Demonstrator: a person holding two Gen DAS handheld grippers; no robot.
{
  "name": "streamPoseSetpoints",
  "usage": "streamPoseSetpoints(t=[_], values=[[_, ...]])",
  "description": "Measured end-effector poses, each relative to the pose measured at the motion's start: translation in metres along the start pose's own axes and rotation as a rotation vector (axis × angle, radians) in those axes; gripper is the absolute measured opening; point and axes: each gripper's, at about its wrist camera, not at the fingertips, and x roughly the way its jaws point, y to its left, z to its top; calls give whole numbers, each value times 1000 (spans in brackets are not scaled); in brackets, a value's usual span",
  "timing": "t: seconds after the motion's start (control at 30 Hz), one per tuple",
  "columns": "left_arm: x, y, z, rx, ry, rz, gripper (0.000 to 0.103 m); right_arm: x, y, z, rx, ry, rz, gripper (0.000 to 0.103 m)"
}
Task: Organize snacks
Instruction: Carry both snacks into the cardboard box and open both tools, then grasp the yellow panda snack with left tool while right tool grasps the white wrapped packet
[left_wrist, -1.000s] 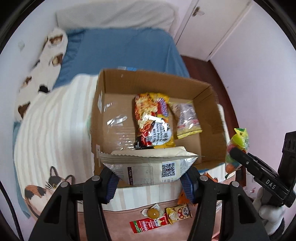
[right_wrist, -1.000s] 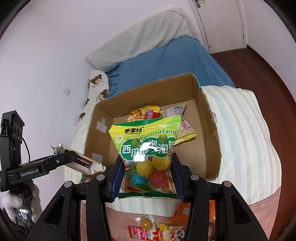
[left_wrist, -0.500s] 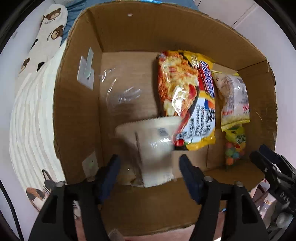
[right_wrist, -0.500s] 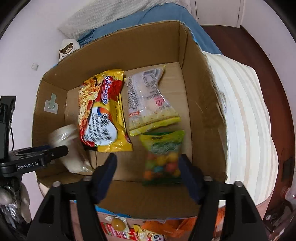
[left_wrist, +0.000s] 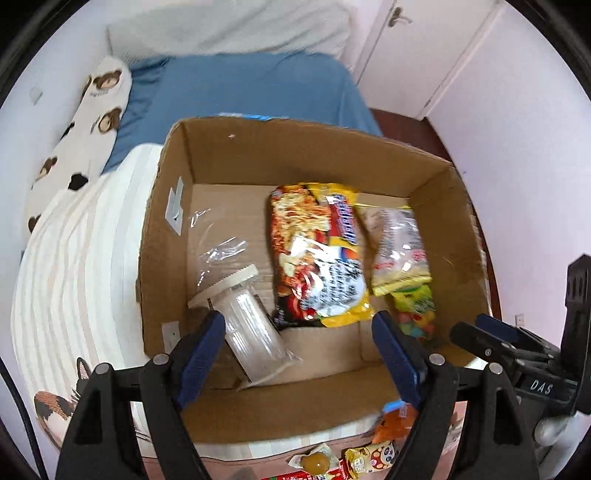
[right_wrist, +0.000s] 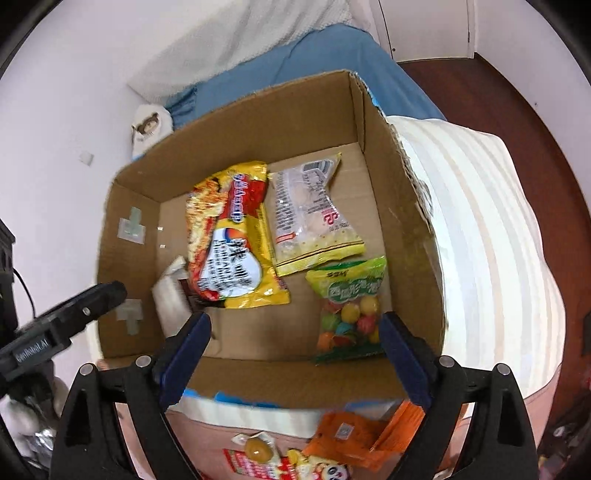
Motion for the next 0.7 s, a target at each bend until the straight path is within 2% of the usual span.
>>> streamPoseSetpoints(t=[0.13,0.27,0.4,0.5,0.6,0.7], values=[[-17,-21,-23,90,-47,17,81,-27,2,-18,-12,-44,32,94],[-24,-46,-55,214,-20,0,81,-55,-1,-43,-17,-83,46,94],[-9,-75,-98,366,64,9,81,-74,-20,-81,7,-92,26,94],[22,-98,-139,503,150,44,81,-75,-50,-116,68,-71,1,94],[57,-115,-170,596,240,62,81,-69,-92,-152,138,-41,-73,94],[89,-135,-198,682,324,63,81,-60,-128,-174,198,13,-121,94]])
